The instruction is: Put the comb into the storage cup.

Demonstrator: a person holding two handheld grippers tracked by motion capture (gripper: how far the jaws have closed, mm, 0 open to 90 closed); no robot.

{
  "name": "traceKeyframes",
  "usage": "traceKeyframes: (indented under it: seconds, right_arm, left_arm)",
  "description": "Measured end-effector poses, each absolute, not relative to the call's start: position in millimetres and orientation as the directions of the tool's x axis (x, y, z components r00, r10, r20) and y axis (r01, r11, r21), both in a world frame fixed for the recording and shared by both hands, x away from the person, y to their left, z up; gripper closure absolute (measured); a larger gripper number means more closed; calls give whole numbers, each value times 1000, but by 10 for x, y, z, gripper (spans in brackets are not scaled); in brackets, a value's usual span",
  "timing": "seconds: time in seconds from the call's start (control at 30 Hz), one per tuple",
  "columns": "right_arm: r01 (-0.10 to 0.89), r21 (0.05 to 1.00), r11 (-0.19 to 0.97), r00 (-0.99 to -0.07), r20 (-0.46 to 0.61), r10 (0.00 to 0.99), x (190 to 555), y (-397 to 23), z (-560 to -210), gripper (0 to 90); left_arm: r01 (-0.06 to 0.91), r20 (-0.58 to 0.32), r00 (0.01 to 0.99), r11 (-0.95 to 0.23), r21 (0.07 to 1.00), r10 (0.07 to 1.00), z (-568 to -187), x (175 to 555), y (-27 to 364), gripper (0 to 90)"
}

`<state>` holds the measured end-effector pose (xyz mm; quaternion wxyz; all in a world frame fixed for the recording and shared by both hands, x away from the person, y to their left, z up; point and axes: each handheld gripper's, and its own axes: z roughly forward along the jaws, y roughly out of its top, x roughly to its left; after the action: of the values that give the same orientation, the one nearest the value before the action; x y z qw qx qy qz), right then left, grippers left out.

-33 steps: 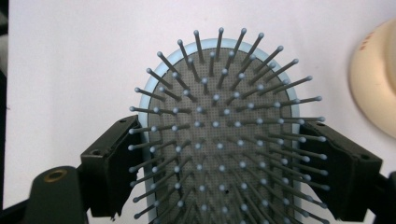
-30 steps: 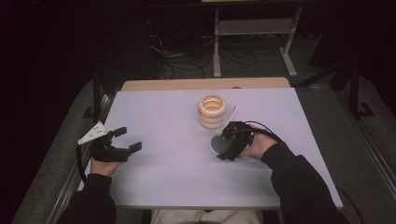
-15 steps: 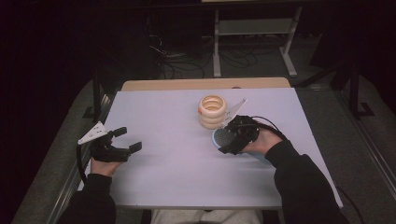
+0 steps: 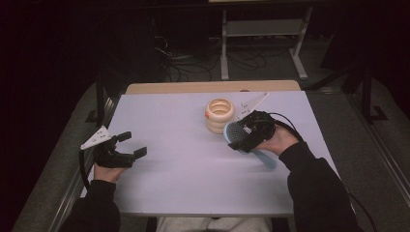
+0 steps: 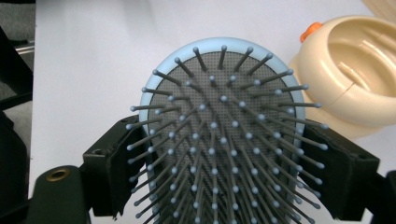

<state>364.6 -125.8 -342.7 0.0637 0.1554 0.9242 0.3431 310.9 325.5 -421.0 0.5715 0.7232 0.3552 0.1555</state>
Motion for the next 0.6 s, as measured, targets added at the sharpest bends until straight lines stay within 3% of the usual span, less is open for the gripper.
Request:
traceKeyframes:
  seconds: [0.6]
  right_arm:
    - [226, 709, 668, -934, -36, 354, 3657, -1329, -3202, 184]
  left_arm:
    - [336, -180, 701, -96, 937, 690, -4211, 3110, 3256, 0]
